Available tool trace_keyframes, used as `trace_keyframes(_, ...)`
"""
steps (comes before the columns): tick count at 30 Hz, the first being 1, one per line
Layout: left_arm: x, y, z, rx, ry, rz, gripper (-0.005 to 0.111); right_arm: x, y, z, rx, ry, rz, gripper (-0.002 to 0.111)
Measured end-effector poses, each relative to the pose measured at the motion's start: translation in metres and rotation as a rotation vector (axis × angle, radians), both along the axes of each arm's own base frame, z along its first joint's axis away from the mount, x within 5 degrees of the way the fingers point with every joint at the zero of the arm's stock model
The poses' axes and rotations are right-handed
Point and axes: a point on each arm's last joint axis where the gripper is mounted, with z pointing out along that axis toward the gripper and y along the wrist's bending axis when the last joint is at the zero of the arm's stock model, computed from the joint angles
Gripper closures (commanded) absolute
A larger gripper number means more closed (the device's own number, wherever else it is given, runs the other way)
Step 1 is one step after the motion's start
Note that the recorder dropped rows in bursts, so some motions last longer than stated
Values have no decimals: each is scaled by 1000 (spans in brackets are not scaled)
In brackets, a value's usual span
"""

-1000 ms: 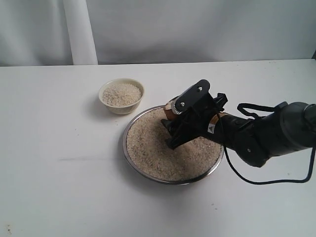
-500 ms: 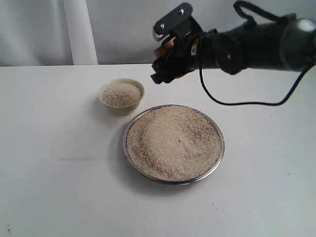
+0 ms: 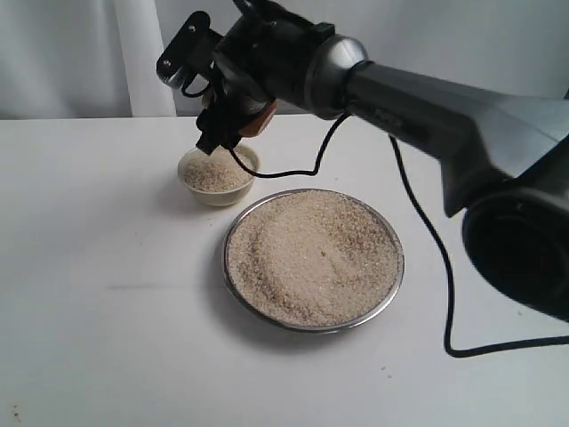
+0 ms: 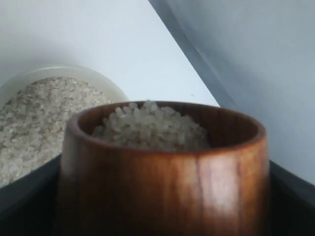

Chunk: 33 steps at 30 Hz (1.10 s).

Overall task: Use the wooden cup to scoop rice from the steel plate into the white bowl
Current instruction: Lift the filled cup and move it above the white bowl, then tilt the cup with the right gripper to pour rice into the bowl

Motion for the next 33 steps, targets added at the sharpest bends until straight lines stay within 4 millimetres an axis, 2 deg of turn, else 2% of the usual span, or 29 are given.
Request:
trace_keyframes(2, 0, 0, 0, 0, 0, 0, 107, 7, 6, -10, -10, -7, -6, 108)
trace_keyframes(5, 0, 0, 0, 0, 0, 0, 107, 12, 8, -14, -31, -29, -8, 108)
trace_keyframes(12, 0, 0, 0, 0, 0, 0, 107, 18, 4, -33, -187, -40, -19, 108)
trace_keyframes(16, 0, 0, 0, 0, 0, 0, 107, 15, 7, -41, -316, -85, -2, 108)
trace_keyframes(24, 0, 0, 0, 0, 0, 0, 107, 1, 33, -59, -539, -203, 103, 108)
trace_keyframes(28, 0, 0, 0, 0, 0, 0, 107, 2, 32, -64, -615, -226, 111, 108)
trace_keyframes(33, 0, 0, 0, 0, 0, 0, 107, 4, 29, -62, -677, -248, 120, 108)
